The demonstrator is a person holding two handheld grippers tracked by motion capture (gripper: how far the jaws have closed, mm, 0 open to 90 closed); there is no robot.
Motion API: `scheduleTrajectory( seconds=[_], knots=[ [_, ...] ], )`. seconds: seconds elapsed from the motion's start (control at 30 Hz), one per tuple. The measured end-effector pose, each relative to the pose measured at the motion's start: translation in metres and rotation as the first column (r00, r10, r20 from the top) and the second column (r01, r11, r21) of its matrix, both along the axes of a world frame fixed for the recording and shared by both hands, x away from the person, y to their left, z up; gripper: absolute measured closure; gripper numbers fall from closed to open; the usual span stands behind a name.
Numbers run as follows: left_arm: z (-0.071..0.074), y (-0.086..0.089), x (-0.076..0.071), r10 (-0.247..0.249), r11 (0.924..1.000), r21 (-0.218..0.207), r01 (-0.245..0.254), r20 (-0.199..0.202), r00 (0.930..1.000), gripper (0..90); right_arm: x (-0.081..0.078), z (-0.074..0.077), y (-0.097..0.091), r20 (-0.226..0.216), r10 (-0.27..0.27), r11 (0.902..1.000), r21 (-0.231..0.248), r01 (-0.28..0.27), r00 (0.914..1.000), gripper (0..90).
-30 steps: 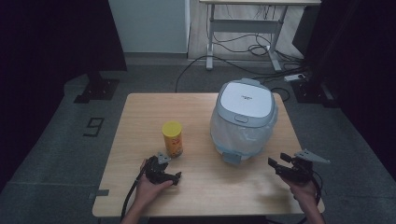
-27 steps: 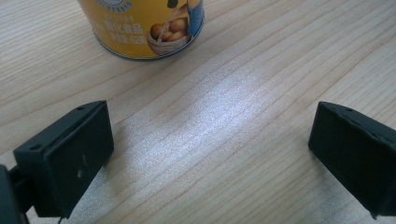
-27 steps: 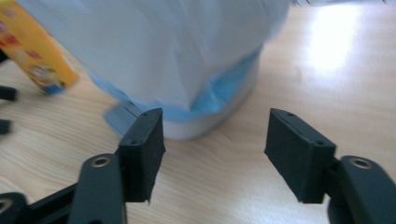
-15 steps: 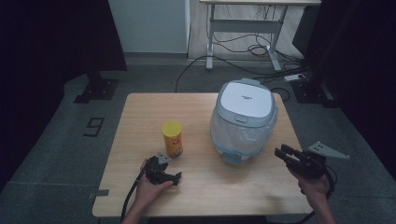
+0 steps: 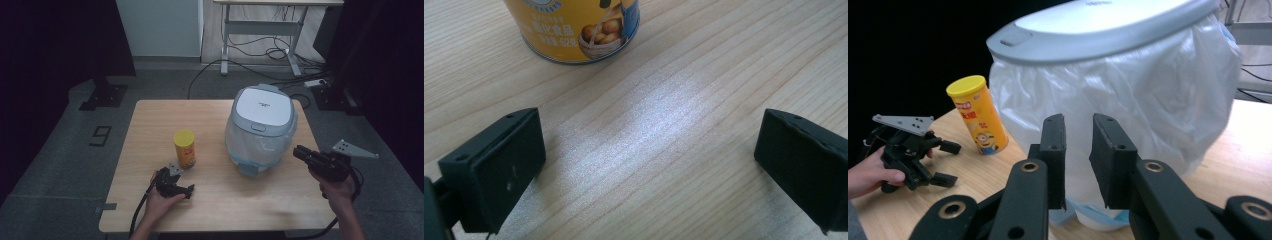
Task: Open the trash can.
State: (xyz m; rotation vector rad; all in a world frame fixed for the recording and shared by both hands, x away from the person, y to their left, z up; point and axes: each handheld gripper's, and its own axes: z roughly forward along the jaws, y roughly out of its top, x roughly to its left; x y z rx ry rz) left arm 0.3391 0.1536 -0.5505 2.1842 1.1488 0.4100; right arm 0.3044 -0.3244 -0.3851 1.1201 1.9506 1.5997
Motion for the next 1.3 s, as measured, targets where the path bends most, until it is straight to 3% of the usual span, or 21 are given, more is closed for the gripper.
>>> scheduleTrajectory(
  seconds=[0.27, 0.57, 0.93, 1.3],
  knots=[
    [0.0, 0.0, 0.0, 0.0, 1.0, 0.0, 0.0, 0.0, 1.0, 0.0, 0.006, 0.021, 0.009, 0.027, 0.039, 0.9992, 0.004, -0.039, 0.9989, 86.2],
    [0.0, 0.0, 0.0, 0.0, 1.0, 0.0, 0.0, 0.0, 1.0, 0.0, 0.024, 0.035, 0.026, 0.021, 0.092, 0.9957, -0.013, -0.091, 0.9956, 89.2],
    [0.0, 0.0, 0.0, 0.001, 1.0, -0.001, -0.001, 0.0, 1.0, 0.0, 0.045, 0.045, 0.049, 0.011, 0.138, 0.9902, -0.025, -0.138, 0.9904, 89.2],
    [0.0, 0.0, 0.0, 0.0, 1.0, 0.0, 0.0, 0.0, 1.0, 0.0, 0.063, 0.045, 0.067, -0.02, 0.173, 0.9842, -0.035, -0.174, 0.9847, 89.3]
  ],
)
